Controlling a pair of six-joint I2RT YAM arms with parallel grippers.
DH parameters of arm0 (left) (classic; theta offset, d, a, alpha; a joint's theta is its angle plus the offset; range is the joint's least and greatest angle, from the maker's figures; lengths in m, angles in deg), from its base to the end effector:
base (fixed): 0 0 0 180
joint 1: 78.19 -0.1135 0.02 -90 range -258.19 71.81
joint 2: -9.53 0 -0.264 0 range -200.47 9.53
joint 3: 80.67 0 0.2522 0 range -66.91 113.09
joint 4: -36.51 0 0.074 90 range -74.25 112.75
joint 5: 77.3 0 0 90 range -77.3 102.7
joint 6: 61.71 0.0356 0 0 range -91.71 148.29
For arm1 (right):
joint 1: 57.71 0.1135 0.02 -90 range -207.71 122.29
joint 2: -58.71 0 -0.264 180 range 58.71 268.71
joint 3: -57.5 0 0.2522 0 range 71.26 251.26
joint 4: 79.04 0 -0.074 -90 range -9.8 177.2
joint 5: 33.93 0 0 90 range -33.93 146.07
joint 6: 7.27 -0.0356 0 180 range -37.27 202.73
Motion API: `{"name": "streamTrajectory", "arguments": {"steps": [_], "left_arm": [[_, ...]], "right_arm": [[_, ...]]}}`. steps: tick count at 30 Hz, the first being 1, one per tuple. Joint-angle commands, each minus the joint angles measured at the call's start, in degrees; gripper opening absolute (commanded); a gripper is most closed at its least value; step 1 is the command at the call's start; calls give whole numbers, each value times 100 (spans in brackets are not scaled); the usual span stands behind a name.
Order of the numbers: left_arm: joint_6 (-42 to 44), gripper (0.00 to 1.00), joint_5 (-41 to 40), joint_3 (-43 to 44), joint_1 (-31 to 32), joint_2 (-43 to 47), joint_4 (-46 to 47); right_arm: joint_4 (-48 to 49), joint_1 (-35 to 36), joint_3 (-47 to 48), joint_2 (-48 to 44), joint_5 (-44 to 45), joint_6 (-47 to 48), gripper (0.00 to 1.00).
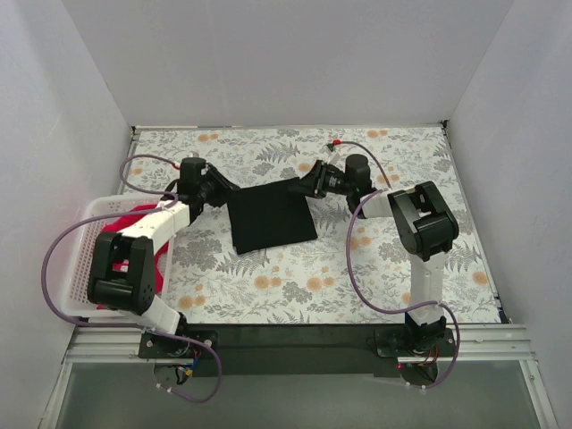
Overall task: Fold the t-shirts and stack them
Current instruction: Fold the tshirt, then neatly place the folded tshirt to the corner
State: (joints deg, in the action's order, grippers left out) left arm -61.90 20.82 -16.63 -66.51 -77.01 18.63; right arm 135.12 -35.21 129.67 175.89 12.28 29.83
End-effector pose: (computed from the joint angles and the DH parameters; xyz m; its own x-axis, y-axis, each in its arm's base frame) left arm 0.3126 -0.0698 0.2097 -0.3037 -0.9481 0.0940 -0.6354 0.1280 -0.7615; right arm 0.3757 0.1823 0.1512 -0.8260 0.2810 -0.4885 -0.4067 0.3029 0.8619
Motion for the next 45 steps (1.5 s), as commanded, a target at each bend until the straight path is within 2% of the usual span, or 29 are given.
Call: {"name": "streamTrajectory", "arguments": {"steps": [1,5,9,14,20,27,33,38,40,45], "left_arm": [[160,27,23,525,-122,-667,25],[195,27,119,1201,-201,-1504,-27],[125,26,120,1440,-272,-2103,-19],[19,25,164,1414,-395,-2534,-19],[28,25,190,1335,-483,-2666,-27],[274,32,260,1519,-483,-2061,-255],[537,45,243,1766,-483,-1236,-685],[941,47,-275,1696,-483,-470,-1231],[1160,53,-582,1486,-483,-13,-1389],[1513,59,-1417,1168,-483,936,-1697]], "right_arm": [[59,-27,802,312,151,-228,38],[24,-18,1637,1006,309,-528,38],[-265,-35,2392,1604,502,-572,38],[-415,-193,2482,2149,775,-633,38],[-670,-457,2315,2256,925,-546,38],[-934,-501,1903,1334,758,-133,38],[-916,-352,1157,297,495,-10,38],[-907,289,540,-450,319,96,38],[-899,683,356,-565,292,122,38],[-732,1518,337,-250,336,184,38]]}}
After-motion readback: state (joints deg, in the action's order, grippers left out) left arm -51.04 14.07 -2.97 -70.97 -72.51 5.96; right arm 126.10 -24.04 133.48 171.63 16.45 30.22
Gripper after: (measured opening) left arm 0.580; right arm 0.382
